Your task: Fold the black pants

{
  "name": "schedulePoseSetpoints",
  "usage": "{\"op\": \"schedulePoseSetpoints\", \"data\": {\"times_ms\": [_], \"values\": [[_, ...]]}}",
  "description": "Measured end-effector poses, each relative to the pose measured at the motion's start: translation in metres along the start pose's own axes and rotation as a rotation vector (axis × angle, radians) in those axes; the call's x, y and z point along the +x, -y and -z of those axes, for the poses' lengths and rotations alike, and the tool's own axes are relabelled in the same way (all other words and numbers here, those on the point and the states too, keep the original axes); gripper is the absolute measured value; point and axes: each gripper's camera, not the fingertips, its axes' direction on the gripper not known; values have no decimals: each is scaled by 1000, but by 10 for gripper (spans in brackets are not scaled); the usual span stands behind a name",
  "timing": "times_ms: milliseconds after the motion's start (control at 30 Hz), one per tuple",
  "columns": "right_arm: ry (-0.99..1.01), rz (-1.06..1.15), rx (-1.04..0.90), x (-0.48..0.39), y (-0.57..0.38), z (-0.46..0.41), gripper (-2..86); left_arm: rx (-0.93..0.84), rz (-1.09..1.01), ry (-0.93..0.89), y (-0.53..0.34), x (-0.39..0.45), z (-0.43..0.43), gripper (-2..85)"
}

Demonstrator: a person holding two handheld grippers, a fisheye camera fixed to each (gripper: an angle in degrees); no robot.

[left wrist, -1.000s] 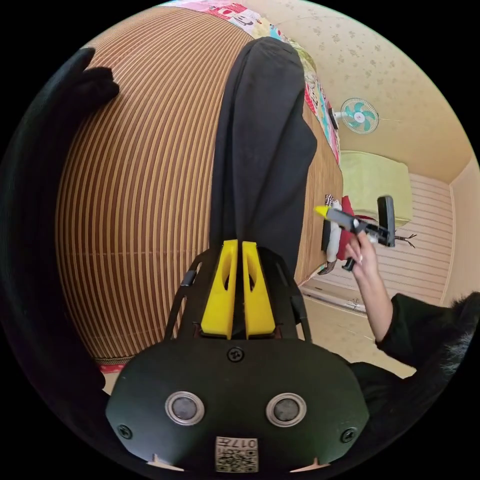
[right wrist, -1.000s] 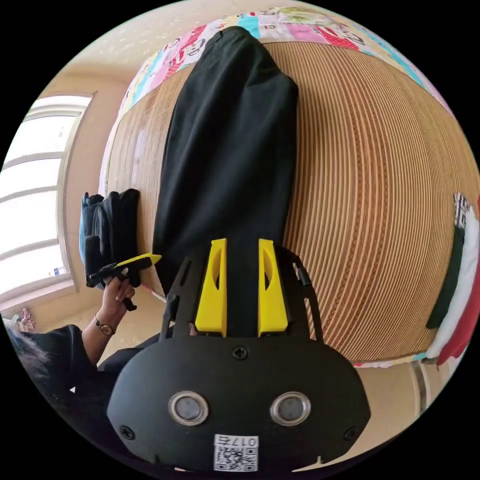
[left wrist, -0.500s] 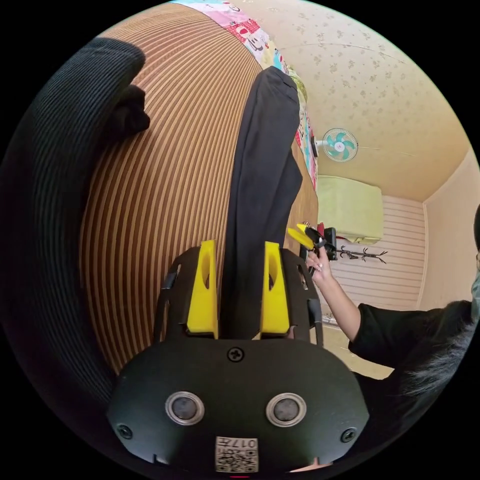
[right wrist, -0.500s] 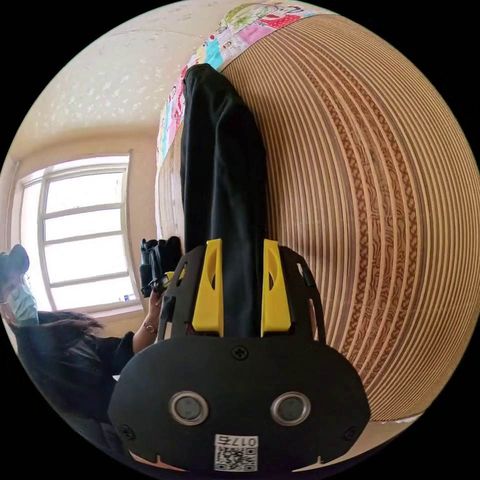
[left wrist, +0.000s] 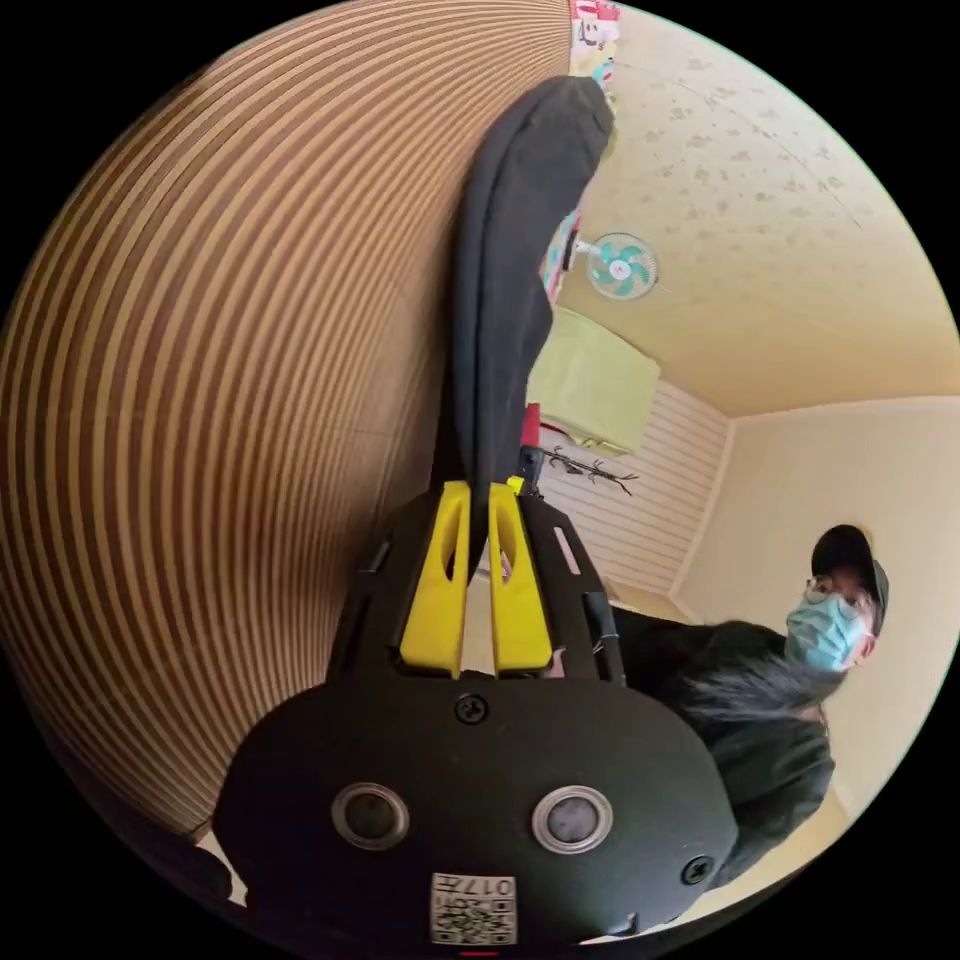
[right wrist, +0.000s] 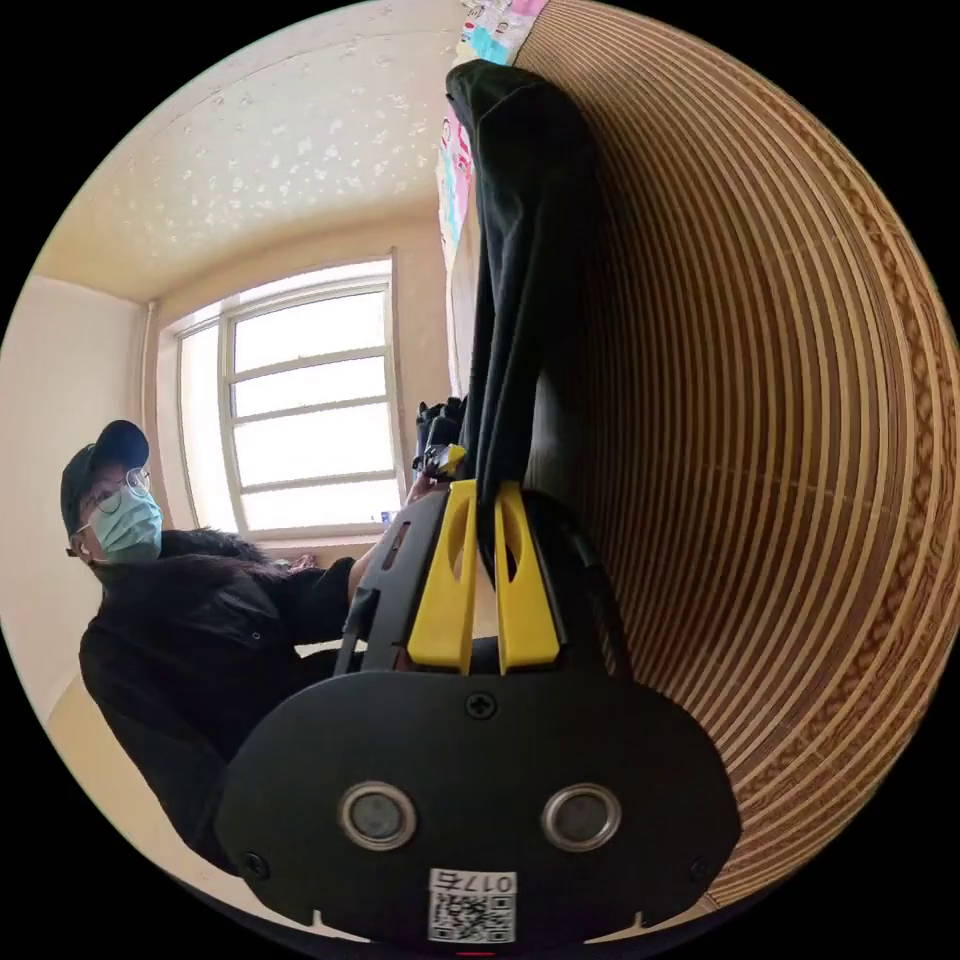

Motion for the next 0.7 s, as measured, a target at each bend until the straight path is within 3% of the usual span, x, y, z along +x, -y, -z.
{"op": "schedulePoseSetpoints", "data": {"times_ms": [100,267,433,500,600,700], "values": [[44,158,-5,-88,-28,14,22,-33,-222,-10,-40,87,-1,34],[137,491,92,-257,-72,68,12,68,-544,-154,-102,245,9,33],[98,868,113,-429,-88,112,8,77,-850,-130,-131,414,-11,64],[88,931,138,-463,-80,127,7,96,-884,-96,-128,450,-21,68],[8,948,164,-483,-47,150,7,180,-913,95,-109,484,-38,50],[-121,790,178,-455,17,165,7,237,-718,216,-49,466,-53,42]]}}
